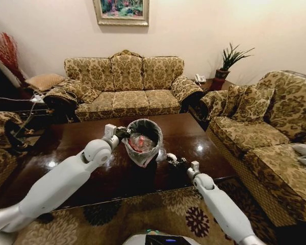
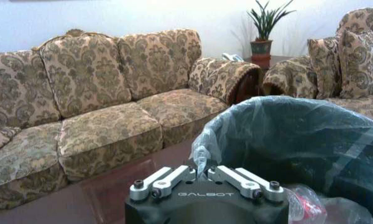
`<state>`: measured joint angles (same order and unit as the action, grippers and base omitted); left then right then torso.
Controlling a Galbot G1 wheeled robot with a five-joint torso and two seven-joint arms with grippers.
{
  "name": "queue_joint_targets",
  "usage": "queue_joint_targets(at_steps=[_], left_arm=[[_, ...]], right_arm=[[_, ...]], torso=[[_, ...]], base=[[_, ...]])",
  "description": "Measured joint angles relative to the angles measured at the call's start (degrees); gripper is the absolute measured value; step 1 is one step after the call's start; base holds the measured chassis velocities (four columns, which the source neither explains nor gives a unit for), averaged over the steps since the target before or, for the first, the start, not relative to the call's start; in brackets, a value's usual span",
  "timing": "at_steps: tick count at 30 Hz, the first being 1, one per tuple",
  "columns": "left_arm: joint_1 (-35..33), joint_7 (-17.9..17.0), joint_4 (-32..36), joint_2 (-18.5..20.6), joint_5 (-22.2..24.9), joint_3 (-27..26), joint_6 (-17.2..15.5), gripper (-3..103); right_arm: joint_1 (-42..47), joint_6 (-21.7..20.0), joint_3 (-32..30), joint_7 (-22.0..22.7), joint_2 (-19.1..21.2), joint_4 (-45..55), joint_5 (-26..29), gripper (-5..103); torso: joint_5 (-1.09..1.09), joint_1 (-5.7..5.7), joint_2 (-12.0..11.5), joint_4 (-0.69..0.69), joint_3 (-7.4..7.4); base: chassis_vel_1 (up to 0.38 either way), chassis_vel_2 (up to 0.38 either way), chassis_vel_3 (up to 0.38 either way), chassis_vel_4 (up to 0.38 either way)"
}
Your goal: Move to the front of the table and place the trash on the table into the trash bin.
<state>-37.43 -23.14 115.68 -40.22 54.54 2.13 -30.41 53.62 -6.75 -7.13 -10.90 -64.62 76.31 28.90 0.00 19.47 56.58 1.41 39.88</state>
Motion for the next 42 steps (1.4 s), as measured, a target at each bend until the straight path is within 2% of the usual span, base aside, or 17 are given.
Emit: queue_joint_targets(at_steps=[8,10,11,13,15,17,18,19,21,22,23,25,29,34,37,40,42], left_arm=[[-0.1,0.0,0.0,0.0,0.1,-0.2,0.1,4],[-0.1,0.0,-0.1,0.0,0.3,-0.2,0.1,4],[-0.2,0.0,-0.3,-0.1,0.5,-0.2,0.1,4],[-0.2,0.2,-0.5,-0.1,0.5,-0.3,0.1,4],[-0.2,0.3,-0.6,-0.1,0.5,-0.3,0.1,4],[-0.1,1.0,-1.1,0.0,0.4,-0.2,0.1,4],[-0.1,1.0,-1.1,0.0,0.4,-0.2,0.1,4],[-0.2,1.0,-1.1,-0.1,0.3,-0.2,0.1,4],[-0.1,1.1,-1.4,-0.6,0.3,0.2,0.1,4],[-0.1,1.1,-1.4,-0.6,0.3,0.2,0.1,4],[0.4,1.1,-1.5,-1.5,0.3,1.0,0.0,4],[1.2,1.2,-1.6,-2.6,0.3,1.9,-0.3,4],[3.3,1.8,-2.4,-4.1,0.4,3.8,-0.5,4],[4.1,2.4,-2.5,-4.8,0.3,4.9,-0.5,4],[3.7,2.5,-1.7,-4.5,0.3,4.9,-0.6,4],[3.1,2.6,-0.4,-4.0,0.3,4.7,-0.7,4],[2.9,2.6,0.0,-3.8,0.3,4.5,-0.7,4]], right_arm=[[0.3,0.9,-0.1,2.0,1.0,1.1,0.2,25],[0.4,1.2,-0.3,2.8,1.3,2.0,0.4,25],[0.8,1.4,-1.2,5.0,2.1,4.9,1.0,18],[1.6,1.4,-3.1,7.9,5.0,12.1,2.5,14],[1.9,1.2,-3.5,8.3,5.8,13.8,3.1,10],[2.3,-1.4,-5.8,11.1,12.9,26.9,9.8,4],[2.3,-1.4,-5.8,11.1,12.9,26.9,9.8,4],[1.3,-2.8,-6.0,11.6,16.4,31.9,13.8,2],[-0.9,-4.7,-6.0,12.2,21.2,37.8,20.5,2],[-0.9,-4.7,-6.0,12.2,21.2,37.8,20.5,2],[-3.2,-6.1,-5.4,12.4,24.5,41.7,25.8,2],[-6.9,-9.2,-3.5,12.0,28.2,46.0,31.6,2],[-8.7,-12.5,-0.6,10.6,31.3,49.2,33.8,2],[-9.4,-13.4,2.3,10.7,31.8,48.5,32.4,2],[-10.0,-13.6,4.1,12.1,30.8,47.2,30.9,1],[-11.3,-13.6,5.8,13.3,29.5,46.5,30.7,16],[-11.8,-13.5,6.3,13.7,29.2,46.3,30.7,16]], torso=[[0.01,0.0,0.0,0.0,0.0],[0.02,0.0,0.0,0.0,0.0],[0.03,0.0,0.0,0.0,0.0],[0.01,0.0,0.0,0.01,0.0],[0.01,0.0,0.0,0.01,0.0],[0.0,0.0,0.0,-0.03,0.0],[0.0,0.0,0.0,-0.03,0.0],[0.0,0.0,0.0,-0.03,-0.01],[0.01,-0.01,0.0,0.0,-0.01],[0.01,-0.01,0.0,0.0,-0.01],[-0.01,-0.01,0.0,0.01,-0.01],[-0.01,0.0,0.0,0.0,-0.01],[0.0,0.0,0.0,0.0,-0.01],[0.0,0.0,0.0,-0.03,-0.01],[0.02,0.0,0.0,0.01,0.0],[0.01,0.0,0.0,0.0,0.0],[0.01,0.0,0.0,0.01,0.0]], base=[[0.0,0.0,0.0,0.0],[0.0,0.0,0.0,0.0],[0.0,0.0,0.0,0.0],[0.0,0.0,0.0,0.0],[0.0,0.0,0.0,0.0],[0.0,0.0,0.0,0.0],[0.0,0.0,0.0,0.0],[0.0,0.0,0.0,0.0],[0.0,0.0,0.0,0.0],[0.0,0.0,0.0,0.0],[0.0,0.0,0.0,0.0],[0.0,0.0,0.0,0.0],[0.0,0.0,0.0,0.0],[0.0,0.0,0.0,0.0],[0.0,0.0,0.0,0.0],[0.0,0.0,0.0,0.0],[0.0,0.0,0.0,0.0]])
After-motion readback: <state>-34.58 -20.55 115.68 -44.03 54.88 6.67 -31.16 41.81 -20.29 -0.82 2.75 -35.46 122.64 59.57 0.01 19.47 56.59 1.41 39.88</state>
